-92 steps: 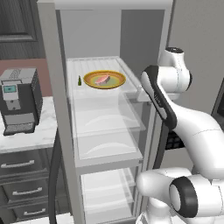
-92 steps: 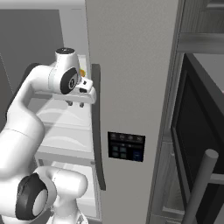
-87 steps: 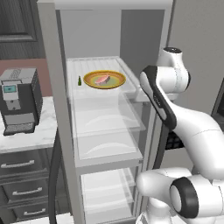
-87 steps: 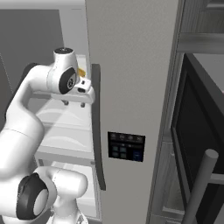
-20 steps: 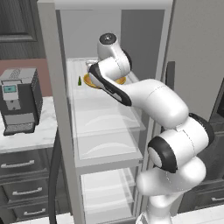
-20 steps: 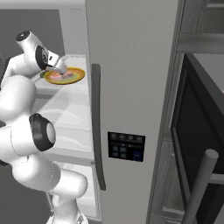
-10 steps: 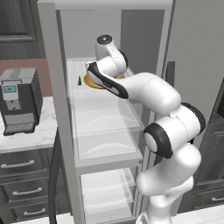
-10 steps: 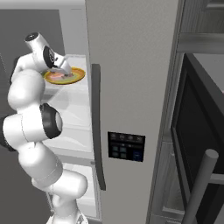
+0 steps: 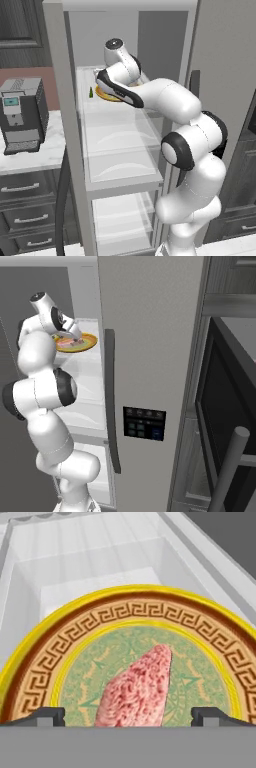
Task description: Transport the steak from the fridge to the microwave and turn on the microwave.
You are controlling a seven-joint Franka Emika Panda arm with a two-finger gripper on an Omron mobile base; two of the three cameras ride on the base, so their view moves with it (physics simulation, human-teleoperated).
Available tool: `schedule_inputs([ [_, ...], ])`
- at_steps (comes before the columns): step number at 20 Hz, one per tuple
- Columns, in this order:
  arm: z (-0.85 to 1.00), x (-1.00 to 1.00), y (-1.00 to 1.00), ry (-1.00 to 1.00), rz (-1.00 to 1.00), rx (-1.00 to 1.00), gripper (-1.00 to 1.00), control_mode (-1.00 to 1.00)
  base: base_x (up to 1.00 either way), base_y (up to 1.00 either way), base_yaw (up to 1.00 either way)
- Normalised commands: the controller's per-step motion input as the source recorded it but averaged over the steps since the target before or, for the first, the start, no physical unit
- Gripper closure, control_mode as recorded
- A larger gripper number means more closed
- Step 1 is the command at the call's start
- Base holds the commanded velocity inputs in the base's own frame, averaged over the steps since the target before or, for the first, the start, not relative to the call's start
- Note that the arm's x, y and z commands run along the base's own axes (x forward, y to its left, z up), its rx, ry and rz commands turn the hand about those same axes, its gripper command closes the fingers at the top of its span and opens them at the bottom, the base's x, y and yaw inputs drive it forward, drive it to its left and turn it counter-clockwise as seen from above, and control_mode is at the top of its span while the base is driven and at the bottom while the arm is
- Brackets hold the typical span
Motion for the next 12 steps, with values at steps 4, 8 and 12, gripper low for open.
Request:
schedule_inputs([
  [4,-0.12,0.0,0.03,0.0,-0.06,0.0,-1.0,-1.0,0.0,0.0,0.0],
  [8,-0.2,-0.06,0.0,0.02,-0.12,0.0,-1.0,-1.0,0.0,0.0,0.0],
  [12,-0.24,-0.01,0.0,0.03,-0.14,0.0,-1.0,-1.0,0.0,0.0,0.0],
])
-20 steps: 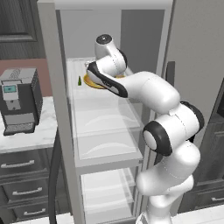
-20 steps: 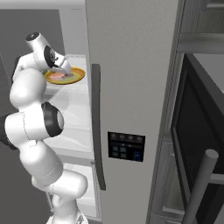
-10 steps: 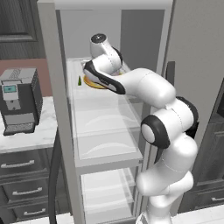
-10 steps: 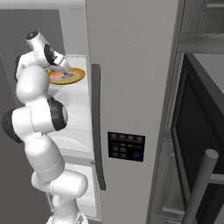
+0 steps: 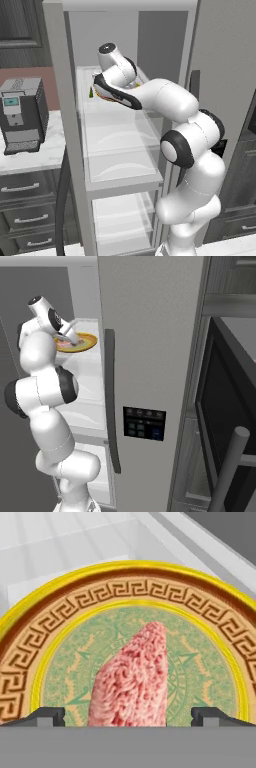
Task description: Transport the steak from the fridge to the microwave and turn on the microwave.
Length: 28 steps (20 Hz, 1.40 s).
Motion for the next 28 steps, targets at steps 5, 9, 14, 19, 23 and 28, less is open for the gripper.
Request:
schedule_inputs([
  [5,-0.24,0.02,0.0,0.01,-0.12,0.0,-1.0,-1.0,0.0,0.0,0.0],
  [9,-0.26,0.1,0.0,0.03,-0.1,0.0,-1.0,-1.0,0.0,0.0,0.0],
  [14,-0.29,0.03,0.0,0.07,-0.12,0.0,1.0,-1.0,0.0,0.0,0.0],
  [19,-0.31,0.0,-0.02,0.06,-0.11,0.0,1.0,-1.0,0.0,0.0,0.0],
  [23,-0.41,-0.22,-0.41,-0.05,-0.02,0.0,1.0,-1.0,0.0,0.0,0.0],
  [28,-0.47,-0.34,-0.63,-0.17,0.0,0.0,1.0,-1.0,0.0,0.0,0.0],
])
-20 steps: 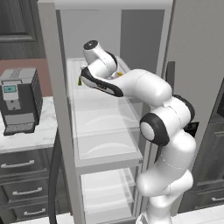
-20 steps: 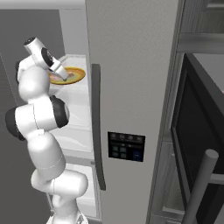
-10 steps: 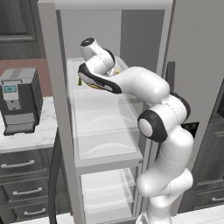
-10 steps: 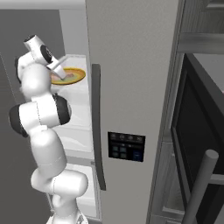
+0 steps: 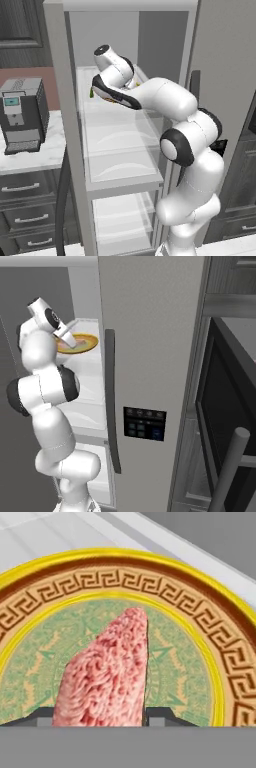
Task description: Transport the steak from the fridge to the microwave and turn on the microwave.
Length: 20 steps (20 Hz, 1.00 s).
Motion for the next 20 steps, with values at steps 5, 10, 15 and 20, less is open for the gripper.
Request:
schedule_inputs([
  [5,-0.18,-0.35,-0.67,-0.27,0.0,0.0,1.0,-1.0,0.0,0.0,0.0],
  [10,0.22,-0.39,-0.4,-0.44,-0.01,0.0,1.0,-1.0,0.0,0.0,0.0],
  [15,0.85,-0.22,-0.05,-0.39,0.0,0.06,1.0,-1.0,0.0,0.0,0.0],
  [20,1.0,-0.38,0.02,-0.18,0.0,0.08,1.0,-1.0,0.0,0.0,0.0],
])
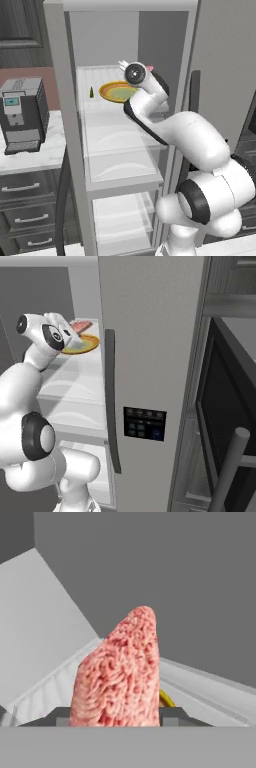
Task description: Transport the steak from the fridge to the microwave and turn on the microwave.
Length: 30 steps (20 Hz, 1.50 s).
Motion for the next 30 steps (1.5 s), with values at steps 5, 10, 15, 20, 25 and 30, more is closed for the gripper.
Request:
schedule_inputs([
  [5,1.0,-0.84,0.14,0.0,-0.03,0.09,1.0,-1.0,0.0,0.0,0.0],
  [10,0.82,-1.0,0.04,0.12,-0.07,0.09,1.0,-1.0,0.0,0.0,0.0],
  [15,0.14,-1.0,0.0,0.26,-0.1,0.01,1.0,-1.0,0.0,0.0,0.0],
  [20,-0.71,-1.0,-0.19,0.11,-0.03,0.0,1.0,-1.0,0.0,0.0,0.0],
  [25,-1.0,-1.0,-0.39,0.01,0.0,0.0,1.0,-1.0,0.0,0.0,0.0],
  [30,-0.76,-0.98,-0.45,0.02,0.0,0.0,1.0,-1.0,0.0,0.0,0.0],
])
